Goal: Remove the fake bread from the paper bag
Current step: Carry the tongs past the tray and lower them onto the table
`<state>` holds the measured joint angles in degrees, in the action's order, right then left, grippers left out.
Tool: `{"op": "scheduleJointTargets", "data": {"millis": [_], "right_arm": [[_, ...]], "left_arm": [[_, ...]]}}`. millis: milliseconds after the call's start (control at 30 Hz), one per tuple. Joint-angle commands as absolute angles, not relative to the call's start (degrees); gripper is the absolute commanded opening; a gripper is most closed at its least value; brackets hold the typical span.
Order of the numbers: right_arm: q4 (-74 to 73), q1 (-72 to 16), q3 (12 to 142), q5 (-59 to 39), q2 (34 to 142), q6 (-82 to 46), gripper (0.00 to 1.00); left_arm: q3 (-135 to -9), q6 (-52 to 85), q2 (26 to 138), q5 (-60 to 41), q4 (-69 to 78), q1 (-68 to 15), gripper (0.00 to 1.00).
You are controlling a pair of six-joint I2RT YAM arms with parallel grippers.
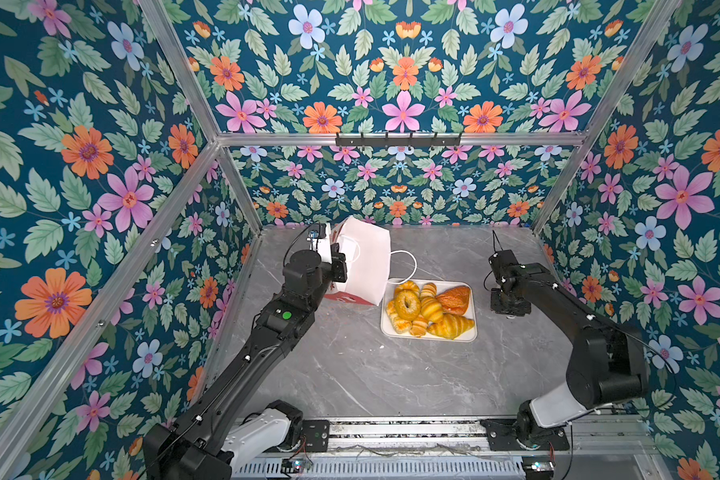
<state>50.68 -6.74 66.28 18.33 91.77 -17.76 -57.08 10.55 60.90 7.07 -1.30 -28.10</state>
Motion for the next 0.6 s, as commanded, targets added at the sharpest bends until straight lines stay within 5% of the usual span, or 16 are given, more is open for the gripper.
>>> {"op": "scheduleJointTargets", "data": {"millis": [0, 200, 567], "right_arm": [[46.78, -4.66, 66.9, 19.34, 94.48, -17.6, 0.34], [44.77, -2.38, 67.54, 18.41, 103.04, -18.18, 0.37], [41.57, -2.29, 64.26, 21.07, 99.19, -19.84, 0.79]], "left_arm": [[-56.99, 14.94, 60.29, 3.49, -1.23, -28.05, 0.02], [-55.8, 17.79, 59.76, 1.72, 0.05, -28.04, 0.02], [-57.69, 25.5, 60.93, -1.05, -1.81, -28.04, 0.02]]}}
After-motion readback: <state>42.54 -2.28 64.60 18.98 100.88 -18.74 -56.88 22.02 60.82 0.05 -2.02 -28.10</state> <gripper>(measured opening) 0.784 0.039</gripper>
